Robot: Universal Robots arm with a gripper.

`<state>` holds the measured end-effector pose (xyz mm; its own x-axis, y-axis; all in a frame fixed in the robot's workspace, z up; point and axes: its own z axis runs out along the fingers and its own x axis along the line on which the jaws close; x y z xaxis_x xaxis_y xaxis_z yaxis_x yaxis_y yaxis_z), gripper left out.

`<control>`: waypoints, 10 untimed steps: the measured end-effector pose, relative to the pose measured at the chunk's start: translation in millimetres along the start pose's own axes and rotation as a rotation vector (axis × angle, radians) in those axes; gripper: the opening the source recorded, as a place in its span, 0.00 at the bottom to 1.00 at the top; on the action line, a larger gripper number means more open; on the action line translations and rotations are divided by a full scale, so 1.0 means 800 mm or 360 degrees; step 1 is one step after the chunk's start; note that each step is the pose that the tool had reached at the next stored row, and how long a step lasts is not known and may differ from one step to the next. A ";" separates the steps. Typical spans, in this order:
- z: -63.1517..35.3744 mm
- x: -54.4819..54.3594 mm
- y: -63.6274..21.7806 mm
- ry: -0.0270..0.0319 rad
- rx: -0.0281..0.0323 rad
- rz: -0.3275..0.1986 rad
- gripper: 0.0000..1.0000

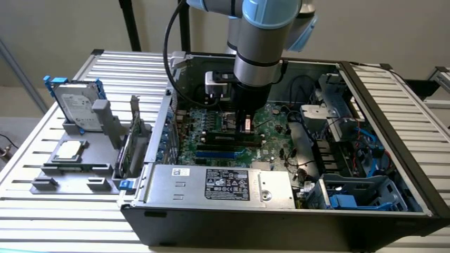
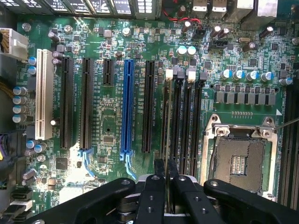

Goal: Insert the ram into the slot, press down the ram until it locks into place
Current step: 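Insert the ram into the slot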

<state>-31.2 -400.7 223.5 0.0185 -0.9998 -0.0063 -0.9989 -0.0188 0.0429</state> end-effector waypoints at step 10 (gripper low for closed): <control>0.001 0.000 0.000 -0.00006 0.00001 0.0014 0.13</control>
<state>-31.2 -400.7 222.9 0.0094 -0.9999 -0.0063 -0.9990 -0.0097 0.0429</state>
